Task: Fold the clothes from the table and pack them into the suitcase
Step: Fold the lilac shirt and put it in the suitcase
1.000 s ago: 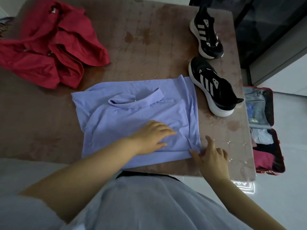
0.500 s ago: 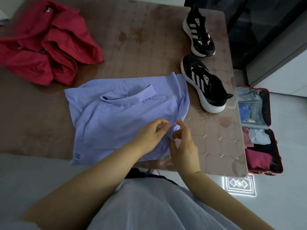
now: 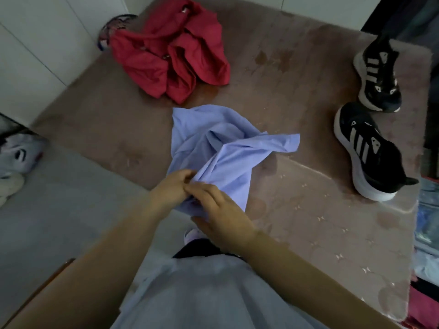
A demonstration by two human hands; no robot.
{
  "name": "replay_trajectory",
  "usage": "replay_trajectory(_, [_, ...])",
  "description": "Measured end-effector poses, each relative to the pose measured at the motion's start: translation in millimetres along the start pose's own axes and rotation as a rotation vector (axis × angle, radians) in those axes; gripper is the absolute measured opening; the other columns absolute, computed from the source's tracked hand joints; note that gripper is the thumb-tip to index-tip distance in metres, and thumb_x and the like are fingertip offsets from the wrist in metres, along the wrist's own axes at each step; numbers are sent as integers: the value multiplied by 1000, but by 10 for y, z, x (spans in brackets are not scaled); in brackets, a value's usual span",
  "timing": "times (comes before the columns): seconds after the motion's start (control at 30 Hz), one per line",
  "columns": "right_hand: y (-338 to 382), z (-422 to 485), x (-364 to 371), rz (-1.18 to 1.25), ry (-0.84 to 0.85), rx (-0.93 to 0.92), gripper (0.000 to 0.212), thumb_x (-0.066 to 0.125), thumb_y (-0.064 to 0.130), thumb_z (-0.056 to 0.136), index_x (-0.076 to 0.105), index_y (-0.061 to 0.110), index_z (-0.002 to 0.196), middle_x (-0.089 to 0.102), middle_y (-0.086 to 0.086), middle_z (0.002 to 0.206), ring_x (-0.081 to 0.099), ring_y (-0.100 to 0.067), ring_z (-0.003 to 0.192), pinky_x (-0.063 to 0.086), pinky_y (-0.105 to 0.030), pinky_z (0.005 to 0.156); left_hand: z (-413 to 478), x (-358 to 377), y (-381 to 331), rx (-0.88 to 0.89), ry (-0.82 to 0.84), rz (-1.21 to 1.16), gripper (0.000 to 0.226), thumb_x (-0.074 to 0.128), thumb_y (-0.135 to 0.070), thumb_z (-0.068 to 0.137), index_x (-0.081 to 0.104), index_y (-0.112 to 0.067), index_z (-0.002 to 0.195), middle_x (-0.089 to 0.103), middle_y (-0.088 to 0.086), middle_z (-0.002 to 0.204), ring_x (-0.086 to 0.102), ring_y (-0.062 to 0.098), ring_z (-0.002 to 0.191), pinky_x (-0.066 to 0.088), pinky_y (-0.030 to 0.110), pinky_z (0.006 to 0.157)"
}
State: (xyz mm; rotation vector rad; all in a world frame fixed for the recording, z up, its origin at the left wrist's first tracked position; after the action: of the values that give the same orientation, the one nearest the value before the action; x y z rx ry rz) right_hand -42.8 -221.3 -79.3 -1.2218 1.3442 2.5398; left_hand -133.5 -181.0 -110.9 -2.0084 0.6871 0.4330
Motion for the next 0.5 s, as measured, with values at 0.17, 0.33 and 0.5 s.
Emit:
replay_trajectory(0.17, [-706,-40,-517,-270,-166,253,53,54,33,75,39,17,123,53,-14,121,40,-25,111,34,-40,99,41,-122,252,18,-171,-67,15,62,-13,88,56,-13,102,56,-4,83,56,23,84,34,17,57])
replay_trajectory(0.33, [-1277,325,-913,-731,36,372,84,67,9,69,30,15,144,48,-15,136,29,-31,129,11,-58,111,21,-80,122,157,-159,14,42,61,-16,90,48,-9,129,57,9,118,58,26,101,41,25,75])
replay_trajectory(0.5, [-1677,643,-1038,-608,623,446,37,61,12,86,62,21,122,61,-5,123,52,-27,117,26,-35,104,-24,41,7,245,-78,50,43,54,-13,93,42,-13,134,54,8,124,55,25,101,39,23,76])
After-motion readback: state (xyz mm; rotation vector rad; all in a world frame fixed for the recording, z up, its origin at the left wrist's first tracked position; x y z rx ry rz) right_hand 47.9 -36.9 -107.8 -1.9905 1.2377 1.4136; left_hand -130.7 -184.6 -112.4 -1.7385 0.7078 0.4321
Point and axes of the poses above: each hand's wrist, its own z-axis towards the middle knuckle, its own x-axis out of the palm, y = z × x, the point moved 9 cm from there along z, towards the middle knuckle
